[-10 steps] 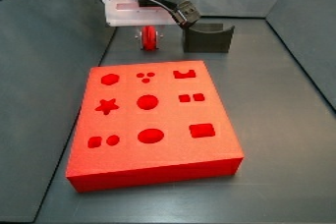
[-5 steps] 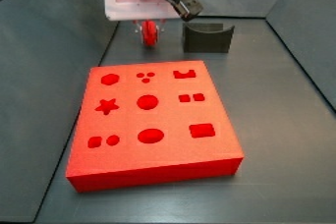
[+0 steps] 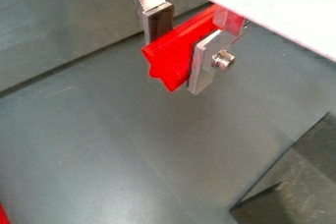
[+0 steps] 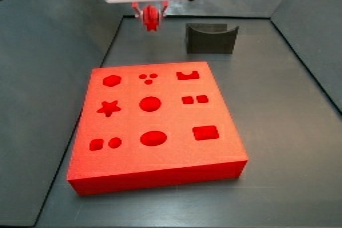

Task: Pick up the star object. Move up. Place the star object on the fixture. Regrasp the star object. Move to above the board. Insert the star object.
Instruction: Place the star object on the fixture.

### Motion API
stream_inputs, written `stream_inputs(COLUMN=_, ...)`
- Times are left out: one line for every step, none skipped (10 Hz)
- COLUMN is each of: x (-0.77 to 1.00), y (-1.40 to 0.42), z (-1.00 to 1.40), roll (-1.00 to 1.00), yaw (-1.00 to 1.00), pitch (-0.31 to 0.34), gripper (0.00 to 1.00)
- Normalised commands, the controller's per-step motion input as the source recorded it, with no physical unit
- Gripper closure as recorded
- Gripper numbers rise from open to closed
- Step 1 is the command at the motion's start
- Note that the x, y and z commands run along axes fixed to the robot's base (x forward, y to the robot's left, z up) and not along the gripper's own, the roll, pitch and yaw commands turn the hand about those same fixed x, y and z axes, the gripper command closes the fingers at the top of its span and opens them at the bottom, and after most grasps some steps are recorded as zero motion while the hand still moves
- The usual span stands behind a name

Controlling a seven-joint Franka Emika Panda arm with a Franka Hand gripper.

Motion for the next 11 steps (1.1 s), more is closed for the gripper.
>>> stream_inputs(x=-0.01, y=0.00, z=1.00, roll=0.00, yaw=0.00, pitch=0.022, gripper=1.00)
stream_inputs(x=-0.01, y=0.00, z=1.00, roll=-0.01, yaw=0.00, pitch=0.028, gripper=1.00)
stream_inputs(x=-0.01, y=0.00, z=1.00, roll=-0.01, yaw=0.00, pitch=0.034, gripper=1.00)
stream_inputs(x=-0.01, y=0.00, z=1.00, roll=-0.01, yaw=0.00, pitch=0.034, gripper=1.00)
stream_inputs(x=-0.02, y=0.00, z=1.00, roll=-0.02, yaw=0.00, pitch=0.034, gripper=1.00)
stream_inputs(x=-0.01, y=-0.01, z=0.96, roll=-0.02, yaw=0.00, pitch=0.037, gripper=1.00)
stream_inputs(x=-0.01, y=-0.01, z=0.79, roll=-0.03, yaw=0.00, pitch=0.044, gripper=1.00)
stream_inputs(x=0.00, y=-0.01, z=0.56, roll=-0.03, yaw=0.00, pitch=0.054, gripper=1.00)
stream_inputs(x=0.01, y=-0.01, z=0.39, roll=-0.03, yaw=0.00, pitch=0.064, gripper=1.00)
stream_inputs(x=0.01, y=-0.01, z=0.22, roll=-0.04, yaw=0.00, pitch=0.076, gripper=1.00)
stream_inputs(x=1.00, y=0.42, z=-0.17, roll=0.22, yaw=-0.81, pitch=0.255, gripper=1.00)
